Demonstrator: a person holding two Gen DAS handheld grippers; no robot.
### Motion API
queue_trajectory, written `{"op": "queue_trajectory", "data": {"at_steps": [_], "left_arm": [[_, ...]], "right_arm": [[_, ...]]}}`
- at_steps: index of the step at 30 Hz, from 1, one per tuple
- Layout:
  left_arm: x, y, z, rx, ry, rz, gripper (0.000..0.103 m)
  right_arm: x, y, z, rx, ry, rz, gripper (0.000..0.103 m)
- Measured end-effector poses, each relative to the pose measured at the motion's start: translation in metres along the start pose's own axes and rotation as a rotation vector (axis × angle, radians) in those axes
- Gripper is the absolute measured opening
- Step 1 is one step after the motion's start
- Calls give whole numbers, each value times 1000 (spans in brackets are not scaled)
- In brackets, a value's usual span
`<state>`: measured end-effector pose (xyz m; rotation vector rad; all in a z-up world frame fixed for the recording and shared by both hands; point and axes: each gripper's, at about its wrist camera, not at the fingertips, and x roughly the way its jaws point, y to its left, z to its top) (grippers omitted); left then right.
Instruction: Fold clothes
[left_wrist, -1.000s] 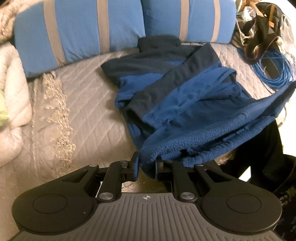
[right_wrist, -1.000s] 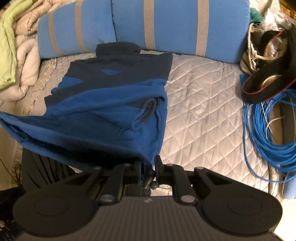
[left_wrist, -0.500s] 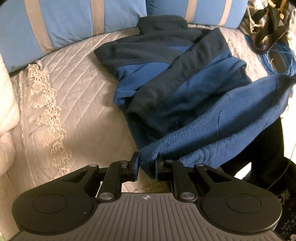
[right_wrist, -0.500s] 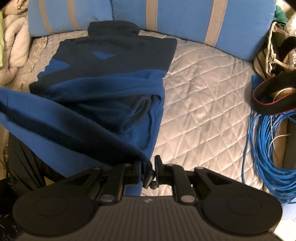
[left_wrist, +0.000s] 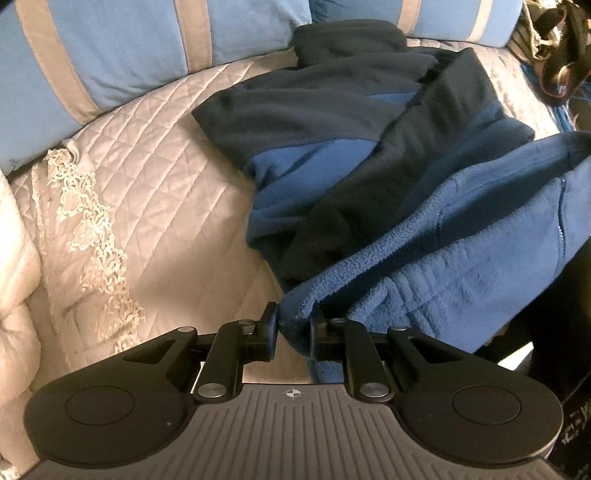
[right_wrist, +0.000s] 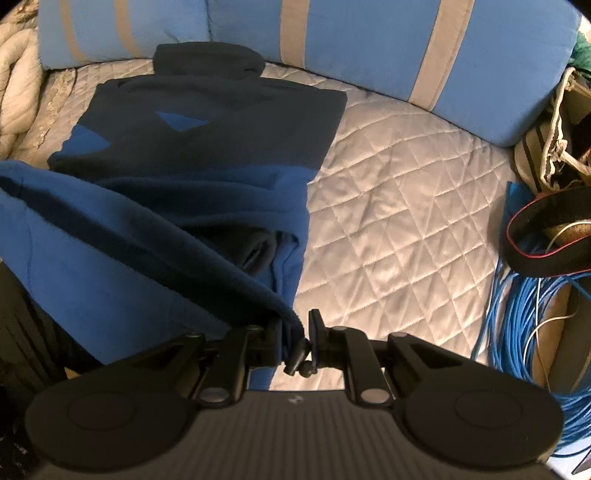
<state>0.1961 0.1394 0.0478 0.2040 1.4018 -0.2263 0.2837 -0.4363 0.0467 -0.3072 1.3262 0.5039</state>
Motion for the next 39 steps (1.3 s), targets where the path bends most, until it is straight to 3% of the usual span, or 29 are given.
{"op": "queue_trajectory", "data": {"at_steps": [19, 34, 36, 38, 39], "left_arm": [[66, 24, 44, -37, 42, 7, 17], [91, 36, 48, -78, 39, -23, 19], [86, 37, 49, -88, 24, -36, 20], [79, 37, 49, -99, -17, -58, 34], [74, 38, 49, -106, -44, -76, 47]], "right_arm": [[71, -16, 43, -6, 20, -29, 14], [107, -17, 53, 1, 19, -56, 17], [106, -16, 54, 0, 7, -65, 38], [101, -15, 54, 5, -24, -71, 64], [94, -15, 54, 18, -57, -57, 85]]}}
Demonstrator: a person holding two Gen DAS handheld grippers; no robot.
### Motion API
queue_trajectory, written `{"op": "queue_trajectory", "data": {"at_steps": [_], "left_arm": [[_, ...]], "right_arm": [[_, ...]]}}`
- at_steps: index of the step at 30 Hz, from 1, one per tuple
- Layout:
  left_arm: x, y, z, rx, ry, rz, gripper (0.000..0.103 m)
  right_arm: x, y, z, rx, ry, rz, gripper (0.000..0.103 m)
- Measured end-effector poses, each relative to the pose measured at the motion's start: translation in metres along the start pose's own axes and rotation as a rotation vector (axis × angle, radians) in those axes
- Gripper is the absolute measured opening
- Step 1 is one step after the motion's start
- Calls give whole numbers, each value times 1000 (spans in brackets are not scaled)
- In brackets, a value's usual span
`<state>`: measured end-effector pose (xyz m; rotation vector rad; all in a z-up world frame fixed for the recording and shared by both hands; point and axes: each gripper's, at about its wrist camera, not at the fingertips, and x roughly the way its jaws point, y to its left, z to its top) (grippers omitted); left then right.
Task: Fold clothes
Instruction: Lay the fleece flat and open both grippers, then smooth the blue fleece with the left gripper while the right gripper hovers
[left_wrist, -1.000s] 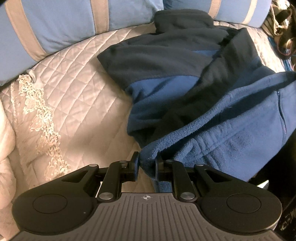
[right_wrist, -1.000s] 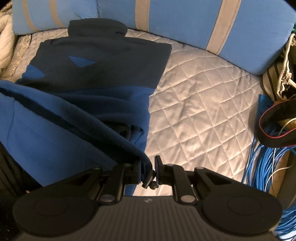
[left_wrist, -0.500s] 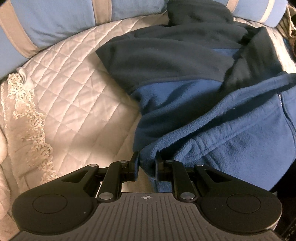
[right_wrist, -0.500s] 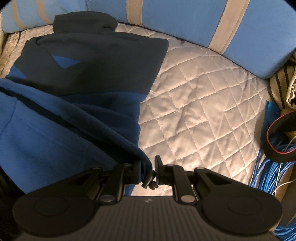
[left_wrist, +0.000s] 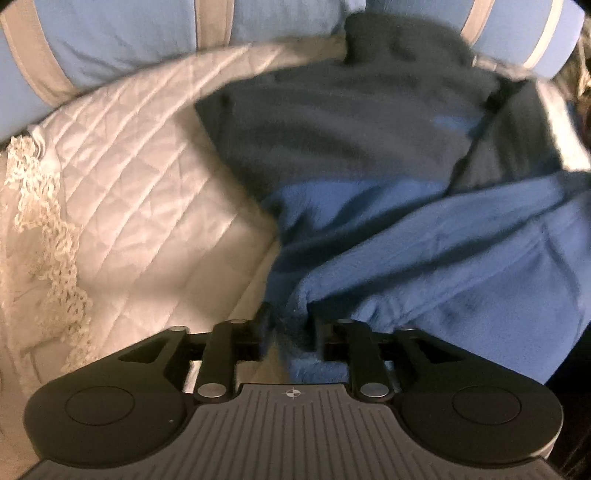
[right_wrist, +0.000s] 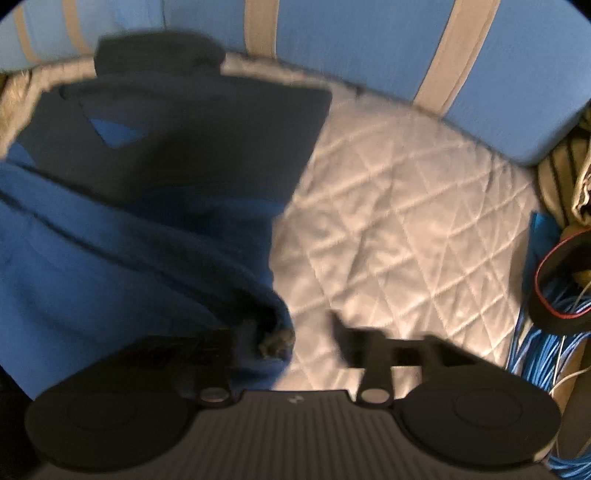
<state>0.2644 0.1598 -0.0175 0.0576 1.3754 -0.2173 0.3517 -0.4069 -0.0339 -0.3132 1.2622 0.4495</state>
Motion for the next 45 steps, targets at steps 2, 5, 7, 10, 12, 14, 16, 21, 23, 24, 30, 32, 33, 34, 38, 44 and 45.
{"op": "queue_trajectory", "data": {"at_steps": [2, 5, 7, 10, 12, 14, 16, 21, 23, 24, 30, 32, 33, 34, 38, 44, 45], "left_arm": [[-8, 2, -2, -23, -48, -33, 54], [-19, 4, -6, -52, -131, -83, 64], [-27, 2, -9, -44, -191, -107, 64], [-34, -10, -14, 49, -242, -149, 64], [-32, -19, -16, 133, -249, -188, 64], [-26, -28, -18, 219, -243, -229, 64], [-14, -32, -17, 260, -216, -260, 63], [16, -32, -8, 271, -176, -320, 62], [23, -33, -4, 292, -163, -354, 62], [25, -32, -3, 303, -153, -368, 62], [33, -42, -2, 372, -106, -348, 31], [31, -46, -2, 394, -104, -316, 20], [28, -46, -2, 393, -117, -298, 6], [24, -46, -2, 385, -144, -279, 2], [9, -43, 0, 363, -240, -220, 0], [9, -40, 3, 344, -224, -273, 19], [13, -41, 4, 342, -202, -309, 33]], "right_arm": [[-13, -1, 0, 27, -65, 28, 93], [-31, 5, -2, 50, -140, 81, 98], [-42, 14, -6, 28, -185, 91, 100], [-54, 24, -12, 0, -225, 98, 100], [-59, 26, -16, 4, -246, 113, 100], [-64, 26, -21, 20, -272, 119, 100], [-69, 25, -26, 54, -304, 148, 100], [-81, 25, -42, 81, -355, 220, 100], [-85, 26, -49, 84, -367, 228, 100], [-87, 26, -52, 86, -369, 236, 100], [-91, 20, -70, 94, -378, 252, 100], [-91, 17, -75, 99, -376, 251, 100], [-91, 16, -77, 102, -375, 250, 100], [-89, 13, -78, 102, -373, 243, 100], [-84, 2, -83, 133, -373, 235, 100], [-74, -9, -90, 193, -381, 248, 101], [-73, -8, -91, 194, -380, 247, 100]]}}
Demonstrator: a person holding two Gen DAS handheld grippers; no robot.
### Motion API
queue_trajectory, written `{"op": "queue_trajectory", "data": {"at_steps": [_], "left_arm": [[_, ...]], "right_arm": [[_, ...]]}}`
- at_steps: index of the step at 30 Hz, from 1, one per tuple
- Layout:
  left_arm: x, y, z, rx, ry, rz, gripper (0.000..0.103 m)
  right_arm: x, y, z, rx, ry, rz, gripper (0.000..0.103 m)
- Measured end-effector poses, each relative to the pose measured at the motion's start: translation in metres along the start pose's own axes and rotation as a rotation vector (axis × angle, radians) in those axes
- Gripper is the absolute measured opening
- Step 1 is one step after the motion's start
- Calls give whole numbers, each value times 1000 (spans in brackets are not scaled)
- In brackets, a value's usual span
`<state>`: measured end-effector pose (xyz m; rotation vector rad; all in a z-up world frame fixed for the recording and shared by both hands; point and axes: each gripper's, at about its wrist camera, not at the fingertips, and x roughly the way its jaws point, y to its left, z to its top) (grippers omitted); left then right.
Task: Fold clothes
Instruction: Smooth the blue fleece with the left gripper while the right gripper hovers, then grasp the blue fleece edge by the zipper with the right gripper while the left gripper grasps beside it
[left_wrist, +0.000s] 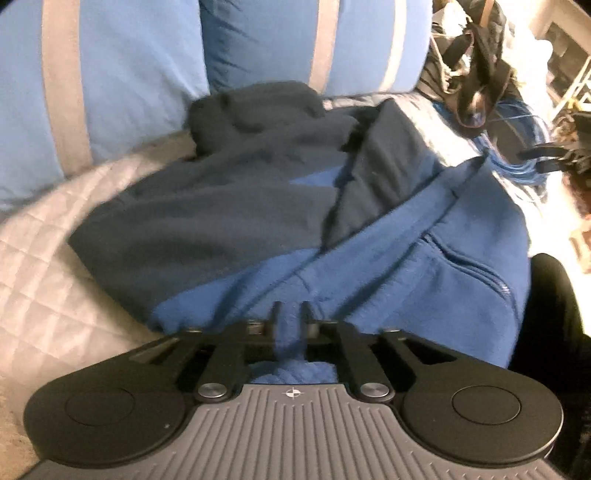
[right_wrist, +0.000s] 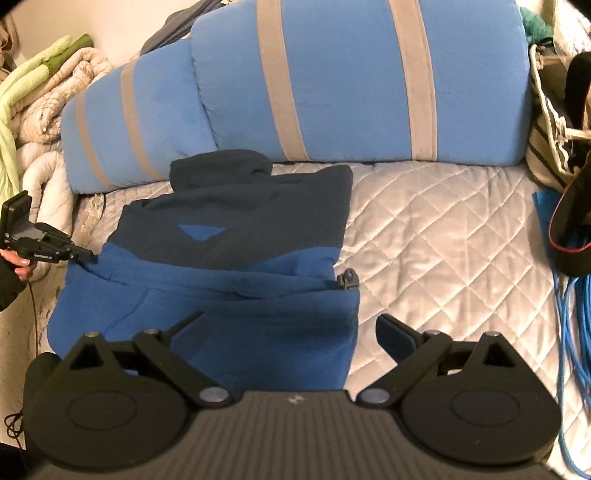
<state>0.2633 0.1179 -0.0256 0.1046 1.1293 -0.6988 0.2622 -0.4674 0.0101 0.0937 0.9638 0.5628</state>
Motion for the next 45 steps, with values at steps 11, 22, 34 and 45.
{"op": "queue_trajectory", "data": {"at_steps": [11, 22, 34, 45], "left_arm": [[40, 14, -3, -87, 79, -181, 49], [13, -16, -3, 77, -79, -60, 9], [14, -16, 5, 50, -126, 66, 9], [22, -11, 3, 30, -115, 73, 9]], "right_arm": [[2, -1, -9, 20, -2, 13, 101], [6, -30, -27, 101, -16, -3, 101], [23, -45, -35, 60, -148, 35, 101], [87, -93, -34, 187, -198, 230, 85]]}}
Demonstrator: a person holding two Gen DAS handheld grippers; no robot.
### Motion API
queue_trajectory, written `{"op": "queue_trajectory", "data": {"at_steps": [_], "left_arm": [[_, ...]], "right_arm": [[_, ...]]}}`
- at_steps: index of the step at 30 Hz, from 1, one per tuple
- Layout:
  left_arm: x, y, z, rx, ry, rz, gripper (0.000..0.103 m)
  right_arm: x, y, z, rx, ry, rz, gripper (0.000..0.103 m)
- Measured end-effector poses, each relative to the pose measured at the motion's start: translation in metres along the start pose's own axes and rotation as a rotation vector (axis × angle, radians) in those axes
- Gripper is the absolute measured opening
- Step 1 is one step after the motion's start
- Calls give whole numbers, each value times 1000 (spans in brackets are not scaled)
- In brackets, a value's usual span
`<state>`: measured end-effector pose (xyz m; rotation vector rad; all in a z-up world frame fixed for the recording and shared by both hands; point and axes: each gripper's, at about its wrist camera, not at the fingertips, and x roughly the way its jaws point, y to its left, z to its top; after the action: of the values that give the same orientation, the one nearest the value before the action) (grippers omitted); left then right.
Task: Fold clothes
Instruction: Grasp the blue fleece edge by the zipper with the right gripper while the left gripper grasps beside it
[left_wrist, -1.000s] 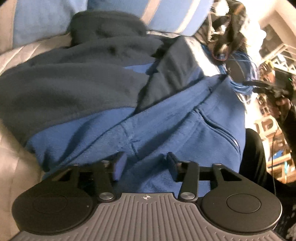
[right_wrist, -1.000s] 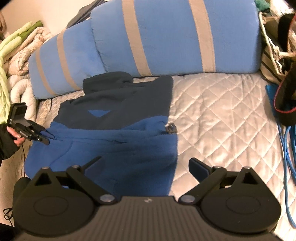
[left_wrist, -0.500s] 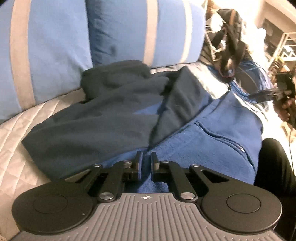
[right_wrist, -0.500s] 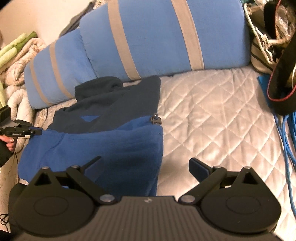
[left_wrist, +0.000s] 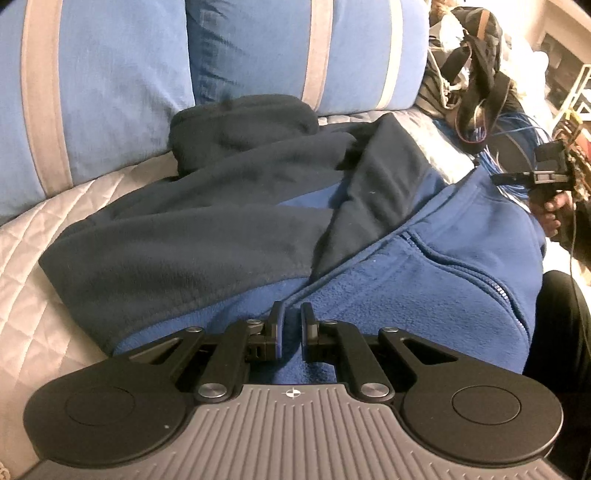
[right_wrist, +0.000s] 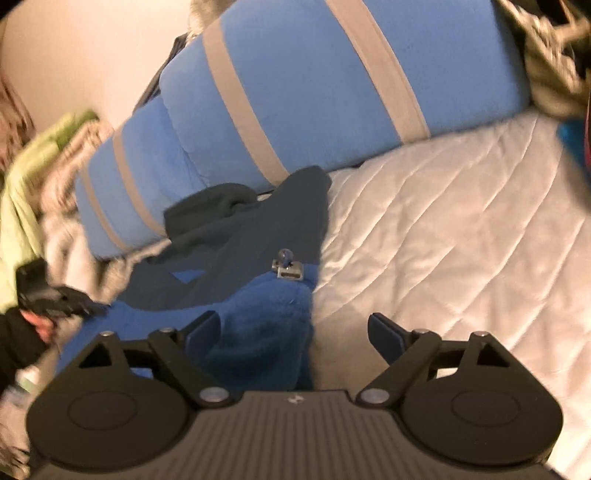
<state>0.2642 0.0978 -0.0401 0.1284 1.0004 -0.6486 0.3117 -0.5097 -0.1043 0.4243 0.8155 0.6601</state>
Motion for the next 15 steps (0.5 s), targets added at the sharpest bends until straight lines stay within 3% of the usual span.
{"op": "queue_trajectory", "data": {"at_steps": [10, 13, 15], "left_arm": [[6, 2, 1, -16, 0, 17, 9], [6, 0, 1, -17, -5, 20, 9], [5, -2, 1, -12, -9, 25, 9]], "right_arm": [[9, -1, -7, -4, -48, 48, 29], [4, 2, -6, -7, -71, 47, 18], [0, 3, -5, -6, -86, 50, 16]]}}
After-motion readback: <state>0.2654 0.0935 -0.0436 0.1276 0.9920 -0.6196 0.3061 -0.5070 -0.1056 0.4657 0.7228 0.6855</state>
